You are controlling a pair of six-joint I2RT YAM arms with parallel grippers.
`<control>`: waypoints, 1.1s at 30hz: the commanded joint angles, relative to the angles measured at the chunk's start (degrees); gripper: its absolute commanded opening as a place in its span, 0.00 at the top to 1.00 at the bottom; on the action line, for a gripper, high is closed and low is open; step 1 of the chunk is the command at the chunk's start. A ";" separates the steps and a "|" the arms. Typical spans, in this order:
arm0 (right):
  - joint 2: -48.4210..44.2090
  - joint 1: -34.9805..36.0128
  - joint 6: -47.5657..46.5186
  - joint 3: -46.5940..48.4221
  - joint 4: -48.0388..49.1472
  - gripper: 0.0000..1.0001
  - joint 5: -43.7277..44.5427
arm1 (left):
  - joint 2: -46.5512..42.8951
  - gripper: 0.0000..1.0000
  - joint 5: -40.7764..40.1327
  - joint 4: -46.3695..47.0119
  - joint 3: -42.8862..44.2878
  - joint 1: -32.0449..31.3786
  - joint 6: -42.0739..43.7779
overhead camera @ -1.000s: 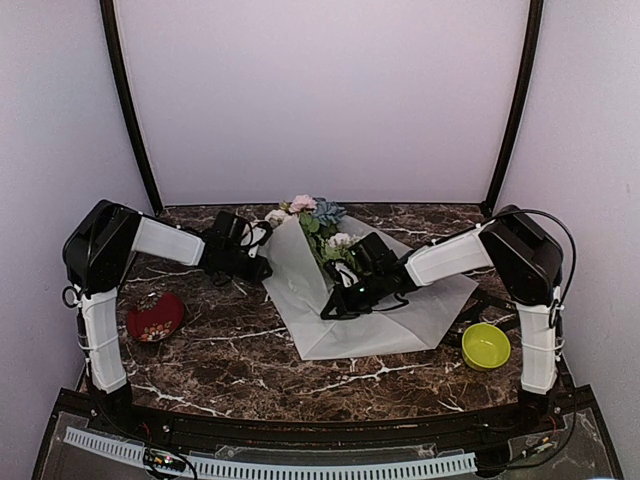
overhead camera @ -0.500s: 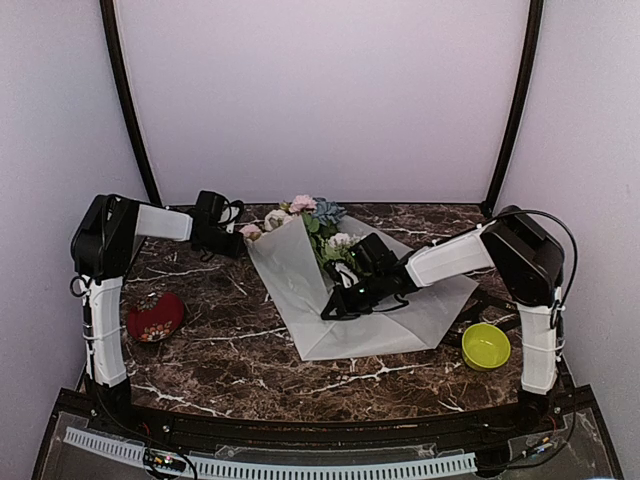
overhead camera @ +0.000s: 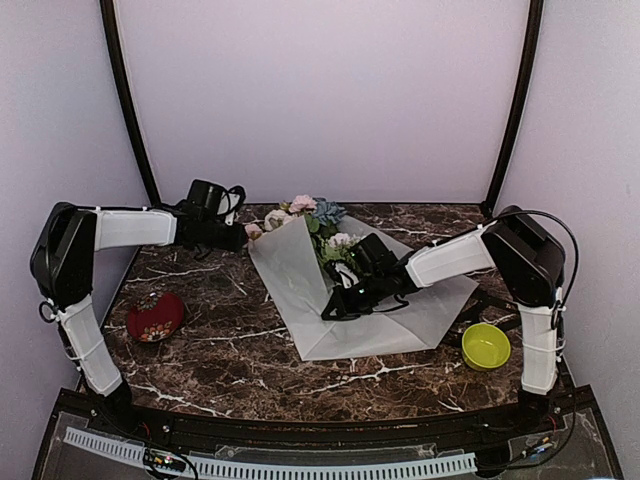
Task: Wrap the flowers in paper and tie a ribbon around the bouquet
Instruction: Press the fold line on the 2/3-folded wrapping paper.
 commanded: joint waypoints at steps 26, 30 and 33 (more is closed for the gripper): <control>2.26 0.92 -1.42 -1.09 -9.23 1.00 3.81 | -5.46 0.79 -9.42 -5.20 -18.30 -18.53 -6.24; 2.10 0.92 -1.50 -1.03 -9.26 1.00 3.89 | -7.71 0.79 -10.12 -5.71 -17.57 -21.44 -4.18; 2.06 0.99 -1.38 -0.94 -9.30 1.00 3.94 | -9.90 0.79 -14.39 -5.02 -17.08 -29.27 1.05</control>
